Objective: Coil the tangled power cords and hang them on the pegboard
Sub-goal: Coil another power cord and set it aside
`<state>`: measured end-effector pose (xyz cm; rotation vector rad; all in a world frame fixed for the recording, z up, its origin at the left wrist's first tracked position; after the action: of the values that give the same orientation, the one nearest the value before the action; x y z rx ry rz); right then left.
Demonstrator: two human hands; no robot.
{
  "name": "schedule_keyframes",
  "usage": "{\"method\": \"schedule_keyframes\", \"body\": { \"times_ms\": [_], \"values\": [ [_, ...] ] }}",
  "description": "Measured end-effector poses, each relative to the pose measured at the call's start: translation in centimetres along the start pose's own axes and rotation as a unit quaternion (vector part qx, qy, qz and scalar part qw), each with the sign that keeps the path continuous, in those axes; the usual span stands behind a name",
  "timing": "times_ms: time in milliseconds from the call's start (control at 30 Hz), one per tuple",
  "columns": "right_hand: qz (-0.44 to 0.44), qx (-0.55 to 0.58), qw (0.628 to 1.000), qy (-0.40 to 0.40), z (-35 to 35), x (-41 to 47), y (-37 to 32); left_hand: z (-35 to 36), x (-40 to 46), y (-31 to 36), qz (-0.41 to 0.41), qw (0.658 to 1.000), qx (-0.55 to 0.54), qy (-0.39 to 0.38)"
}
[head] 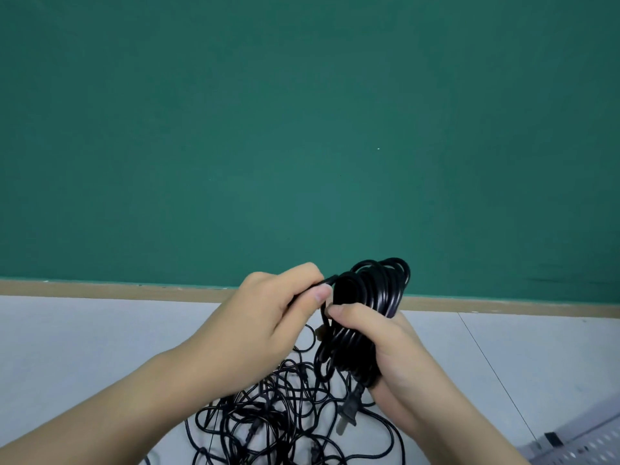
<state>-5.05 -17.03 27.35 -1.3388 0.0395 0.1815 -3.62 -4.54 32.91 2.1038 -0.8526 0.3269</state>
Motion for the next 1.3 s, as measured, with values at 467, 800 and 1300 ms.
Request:
{"method": "schedule_keyframes", "body": {
  "times_ms": [467,800,1300],
  "values": [
    [0.215,0.158,0.945,-0.191,4.8,-1.7,4.1,-1.5,0.1,-0.6,-0.005,0.999,0.001,0.042],
    [0.168,0.234,0.895,-0.340,6.4,-3.2,0.9,1.3,0.4,-3.5,-0.172,0.971,-0.147,-0.071],
    [0.024,0.236,0.966,-0.098,-1.9,0.3,-2.6,4.5,-0.9,-1.7,-0.152,0.977,-0.019,-0.151]
  ]
}}
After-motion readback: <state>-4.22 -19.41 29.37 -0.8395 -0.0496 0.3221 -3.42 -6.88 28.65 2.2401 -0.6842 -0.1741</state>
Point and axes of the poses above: each hand's wrist, its own x-axis towards the middle knuckle, its own z-axis out of the palm, y = z × x, the point moved 9 cm from there along x, towards the middle knuckle, and after that the axes turned 1 degree about z, right-handed, at the moved point
